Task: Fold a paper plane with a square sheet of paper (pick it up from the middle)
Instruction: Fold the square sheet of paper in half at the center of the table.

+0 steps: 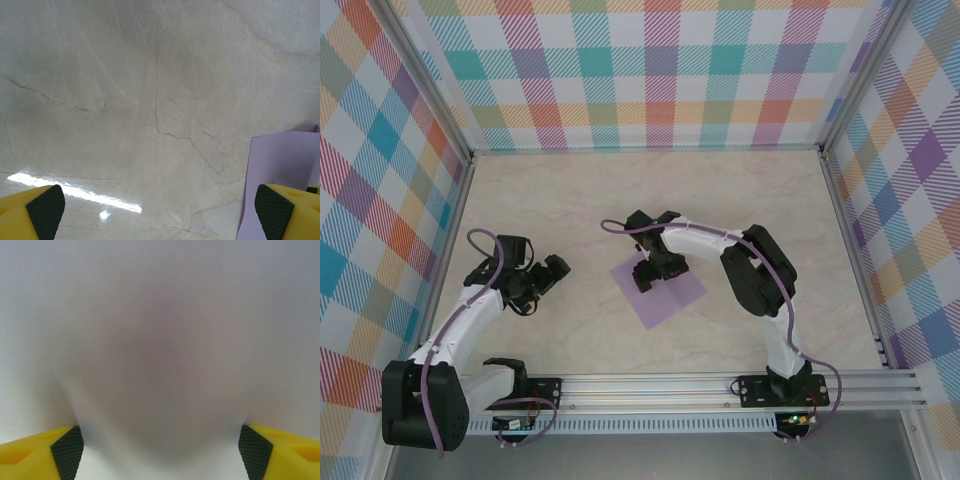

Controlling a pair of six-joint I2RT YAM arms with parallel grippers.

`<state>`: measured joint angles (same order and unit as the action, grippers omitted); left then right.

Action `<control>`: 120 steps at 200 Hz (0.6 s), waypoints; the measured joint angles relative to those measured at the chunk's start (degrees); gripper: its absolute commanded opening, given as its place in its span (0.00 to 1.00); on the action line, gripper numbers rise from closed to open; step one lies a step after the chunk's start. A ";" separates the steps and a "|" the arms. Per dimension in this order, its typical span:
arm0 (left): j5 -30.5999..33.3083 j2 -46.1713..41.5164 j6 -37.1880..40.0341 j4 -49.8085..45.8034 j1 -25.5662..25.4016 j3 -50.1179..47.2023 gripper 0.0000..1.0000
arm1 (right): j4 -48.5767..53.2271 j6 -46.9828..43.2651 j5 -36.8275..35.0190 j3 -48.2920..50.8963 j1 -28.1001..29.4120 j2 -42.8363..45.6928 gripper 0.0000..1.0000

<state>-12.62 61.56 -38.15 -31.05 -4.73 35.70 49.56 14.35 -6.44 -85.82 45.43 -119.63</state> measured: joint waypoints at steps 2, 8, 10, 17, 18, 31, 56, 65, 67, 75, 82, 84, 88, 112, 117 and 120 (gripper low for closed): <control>0.00 0.00 0.00 0.00 0.00 0.00 1.00 | -0.04 0.02 0.00 0.02 0.00 0.09 0.78; -0.02 0.00 0.00 -0.02 0.00 0.00 1.00 | -0.33 -0.02 0.00 0.22 -0.04 0.28 0.75; -0.02 0.00 0.00 -0.02 0.00 0.00 1.00 | -0.44 0.11 0.00 0.28 -0.09 0.35 0.74; 0.00 0.00 0.00 0.00 -0.02 0.00 1.00 | -0.66 0.24 0.00 0.50 -0.15 0.55 0.70; 0.00 0.00 0.00 0.00 -0.02 0.00 1.00 | -0.68 0.26 0.00 0.52 -0.15 0.55 0.70; -0.02 0.00 0.00 0.00 -0.02 0.00 1.00 | -1.27 0.44 0.13 1.07 -0.37 1.01 0.63; -0.24 0.00 0.00 0.00 -0.02 0.00 1.00 | -1.95 1.22 1.62 1.68 -1.22 1.84 0.44; -0.42 0.00 -0.02 0.02 -0.04 0.00 1.00 | -2.19 2.19 3.45 1.73 -1.55 2.01 0.37; -0.44 0.00 -0.02 0.09 -0.07 0.00 1.00 | -2.25 2.19 4.02 1.73 -1.62 2.05 0.36; -0.87 0.00 -0.02 0.28 -0.07 -0.02 1.00 | -2.80 2.78 6.62 1.77 -1.70 2.21 0.31; -1.40 0.00 -0.04 0.72 -0.11 -0.15 1.00 | -3.52 3.61 9.29 1.95 -1.66 2.45 0.29; -1.60 0.00 -0.07 0.98 -0.11 -0.24 1.00 | -3.65 3.98 9.86 2.01 -1.64 2.51 0.28; -1.99 0.00 -0.09 1.36 -0.11 -0.37 1.00 | -4.22 4.50 11.63 2.21 -1.60 2.80 0.28; -4.87 0.00 -0.28 3.67 -0.44 -1.38 1.00 | -9.33 9.33 22.69 4.39 -1.44 6.32 0.27; -5.53 -0.04 -0.42 4.20 -0.50 -1.60 1.00 | -10.78 10.60 24.92 4.87 -1.44 7.28 0.27; -5.95 -0.07 -0.44 4.55 -0.57 -1.75 1.00 | -12.11 11.41 26.60 5.35 -1.44 8.00 0.28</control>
<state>-18.57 61.49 -38.59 -26.50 -5.30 33.95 37.45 25.76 20.16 -80.47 43.99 -111.63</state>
